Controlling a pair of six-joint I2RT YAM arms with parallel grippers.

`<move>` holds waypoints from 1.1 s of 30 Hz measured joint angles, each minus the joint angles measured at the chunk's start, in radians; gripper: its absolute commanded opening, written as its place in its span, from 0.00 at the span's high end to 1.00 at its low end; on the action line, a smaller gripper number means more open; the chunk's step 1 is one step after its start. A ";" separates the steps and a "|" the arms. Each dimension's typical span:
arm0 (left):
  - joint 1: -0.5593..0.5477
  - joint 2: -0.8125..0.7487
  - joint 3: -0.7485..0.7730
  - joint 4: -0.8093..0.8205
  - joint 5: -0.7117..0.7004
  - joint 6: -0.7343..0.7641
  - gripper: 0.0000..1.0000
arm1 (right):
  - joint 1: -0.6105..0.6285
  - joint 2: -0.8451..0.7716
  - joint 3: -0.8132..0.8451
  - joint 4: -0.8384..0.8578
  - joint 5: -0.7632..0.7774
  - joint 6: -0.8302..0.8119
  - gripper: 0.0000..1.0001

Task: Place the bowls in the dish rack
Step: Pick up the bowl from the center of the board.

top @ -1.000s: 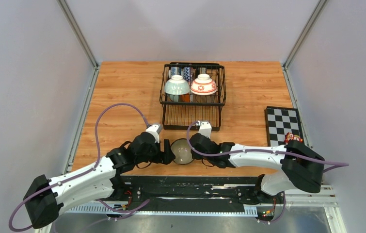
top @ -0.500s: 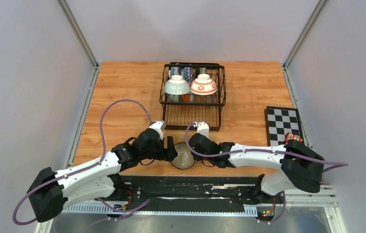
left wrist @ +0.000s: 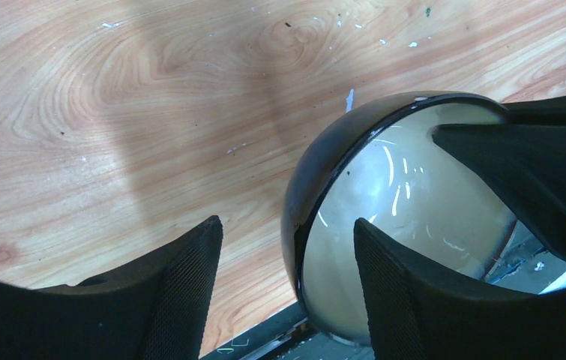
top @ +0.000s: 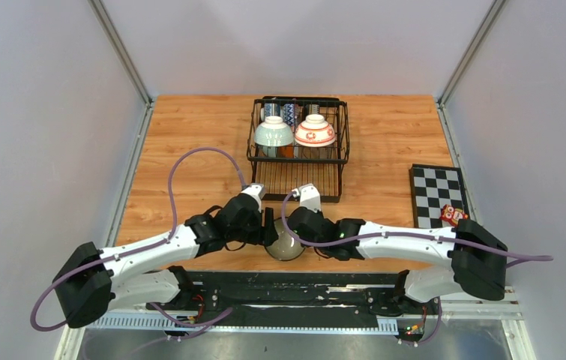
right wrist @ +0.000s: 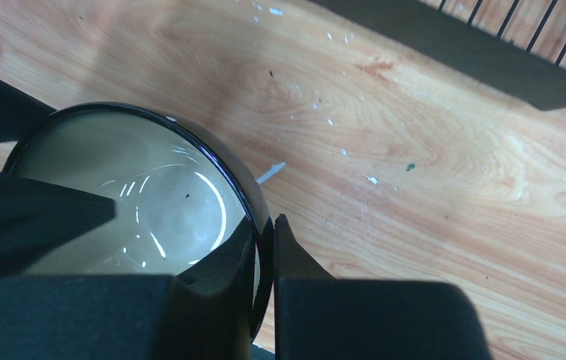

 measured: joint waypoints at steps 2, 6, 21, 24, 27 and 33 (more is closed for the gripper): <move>-0.006 0.021 0.011 0.001 -0.003 0.000 0.40 | 0.012 0.000 0.025 -0.012 0.022 -0.011 0.97; -0.011 0.046 0.022 0.002 -0.008 0.000 0.52 | 0.047 0.000 0.076 -0.054 0.072 -0.029 0.97; -0.020 0.033 0.039 -0.005 -0.011 0.003 0.99 | 0.127 0.048 0.188 -0.188 0.237 -0.060 0.97; -0.026 0.030 0.039 -0.010 -0.008 0.011 1.00 | 0.134 0.060 0.205 -0.212 0.247 -0.063 0.97; -0.026 0.026 0.039 -0.012 -0.007 0.013 1.00 | 0.139 0.067 0.214 -0.225 0.258 -0.063 0.97; -0.026 -0.012 0.019 -0.011 -0.010 0.013 1.00 | 0.148 0.065 0.217 -0.220 0.257 -0.062 0.97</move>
